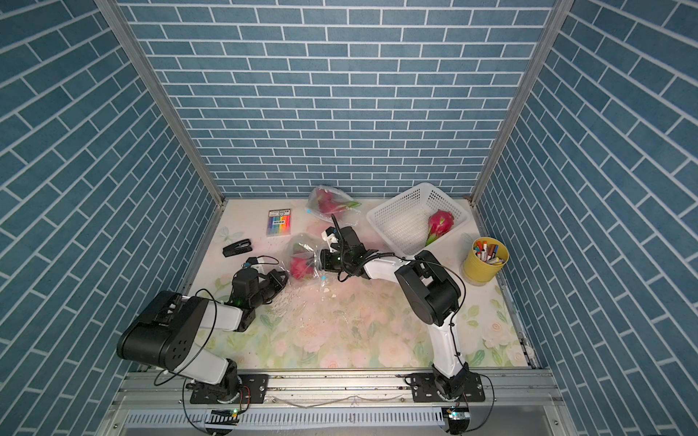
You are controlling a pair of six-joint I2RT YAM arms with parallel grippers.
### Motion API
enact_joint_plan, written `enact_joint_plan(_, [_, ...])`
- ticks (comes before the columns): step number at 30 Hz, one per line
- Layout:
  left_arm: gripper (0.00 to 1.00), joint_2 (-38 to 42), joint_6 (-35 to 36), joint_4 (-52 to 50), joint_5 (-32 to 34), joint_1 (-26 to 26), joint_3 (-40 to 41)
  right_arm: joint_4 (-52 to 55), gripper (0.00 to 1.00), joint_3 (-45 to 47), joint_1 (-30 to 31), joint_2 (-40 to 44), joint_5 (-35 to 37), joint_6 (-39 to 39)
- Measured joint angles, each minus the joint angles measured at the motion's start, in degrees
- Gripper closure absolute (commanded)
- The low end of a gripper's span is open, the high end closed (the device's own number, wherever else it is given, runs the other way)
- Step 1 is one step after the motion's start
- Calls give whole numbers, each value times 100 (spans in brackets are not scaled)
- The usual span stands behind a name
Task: Open the zip-top bag and take out the dragon fruit
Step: Pick up the dragon fruit from the zipper food storage bag.
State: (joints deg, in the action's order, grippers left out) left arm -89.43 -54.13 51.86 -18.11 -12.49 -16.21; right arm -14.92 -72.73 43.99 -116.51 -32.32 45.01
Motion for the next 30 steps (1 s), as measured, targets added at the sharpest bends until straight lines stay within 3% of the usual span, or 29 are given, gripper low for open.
enact_joint_plan(9, [100,-457,-164,439,-129,-122,-90,0,5,-409,-4,-284,103,-26])
enact_joint_plan(18, [100,-446,-138,393,-299,-13,-140,256,8,-774,0,-560,179,-96])
enact_joint_plan(26, [100,658,280,-431,17,487,-122,560,14,-835,7,-560,352,-286])
enact_joint_plan(30, [100,643,389,-533,166,498,-227,632,13,-927,7,-566,352,-306])
